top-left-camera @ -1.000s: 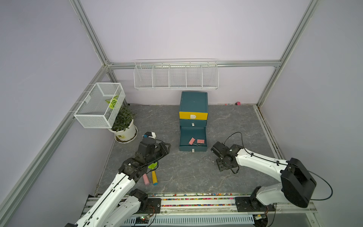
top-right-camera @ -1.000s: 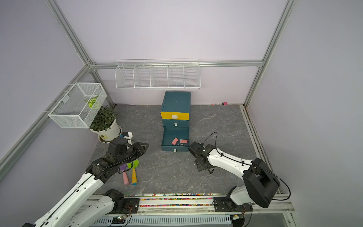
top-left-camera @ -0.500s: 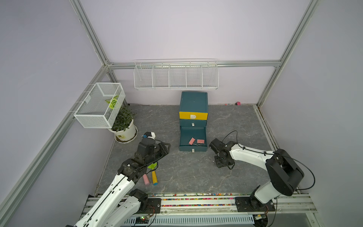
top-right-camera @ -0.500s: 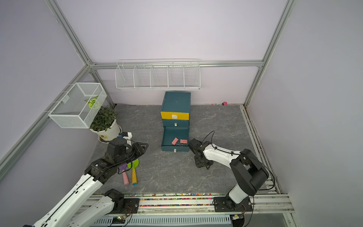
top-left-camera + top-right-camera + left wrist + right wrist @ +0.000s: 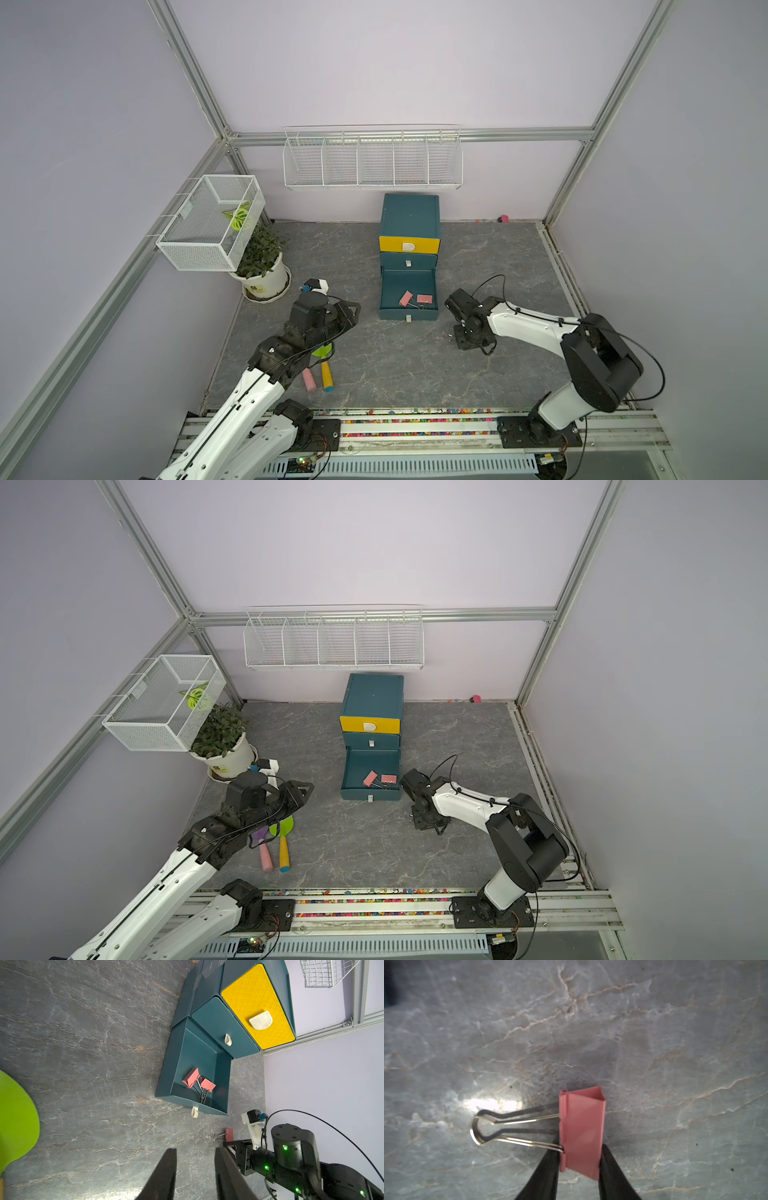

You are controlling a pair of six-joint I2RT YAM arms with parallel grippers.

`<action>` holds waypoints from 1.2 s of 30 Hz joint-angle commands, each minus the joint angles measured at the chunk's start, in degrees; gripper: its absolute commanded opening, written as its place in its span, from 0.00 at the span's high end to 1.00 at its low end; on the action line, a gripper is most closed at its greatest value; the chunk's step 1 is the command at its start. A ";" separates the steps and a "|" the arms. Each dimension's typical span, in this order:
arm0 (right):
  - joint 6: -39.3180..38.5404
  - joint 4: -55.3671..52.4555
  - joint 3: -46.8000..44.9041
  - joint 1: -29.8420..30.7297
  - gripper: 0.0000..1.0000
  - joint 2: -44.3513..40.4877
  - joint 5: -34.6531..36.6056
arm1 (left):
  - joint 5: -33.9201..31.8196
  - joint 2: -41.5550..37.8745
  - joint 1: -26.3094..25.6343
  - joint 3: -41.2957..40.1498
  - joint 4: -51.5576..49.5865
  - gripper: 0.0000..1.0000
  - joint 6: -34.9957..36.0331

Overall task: Put the binder clips in the drawer according to color
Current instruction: Pick up the binder clip at the center of the board, then place the binder clip in the drawer.

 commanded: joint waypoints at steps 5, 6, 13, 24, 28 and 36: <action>0.40 0.71 -2.05 -0.35 0.72 1.69 -0.73 | 0.22 -0.37 0.38 1.70 -0.34 0.64 -0.28; 0.56 0.53 -2.06 -0.40 0.74 0.84 -0.30 | 0.34 -0.32 0.38 1.61 -0.26 0.64 -0.27; 0.23 -3.38 0.91 0.17 0.79 -9.80 2.85 | 2.79 2.06 0.38 -0.49 2.75 0.64 -0.33; -0.29 2.15 22.73 7.48 0.81 3.10 0.14 | 8.26 9.44 -1.03 -5.57 12.96 0.66 -3.98; 0.59 3.91 29.23 7.52 0.82 10.51 -0.30 | 6.89 11.73 -4.51 -6.46 15.39 0.66 -5.62; 4.39 3.30 33.46 7.39 0.81 18.98 3.45 | 6.62 17.13 -8.80 -9.07 22.86 0.68 -9.89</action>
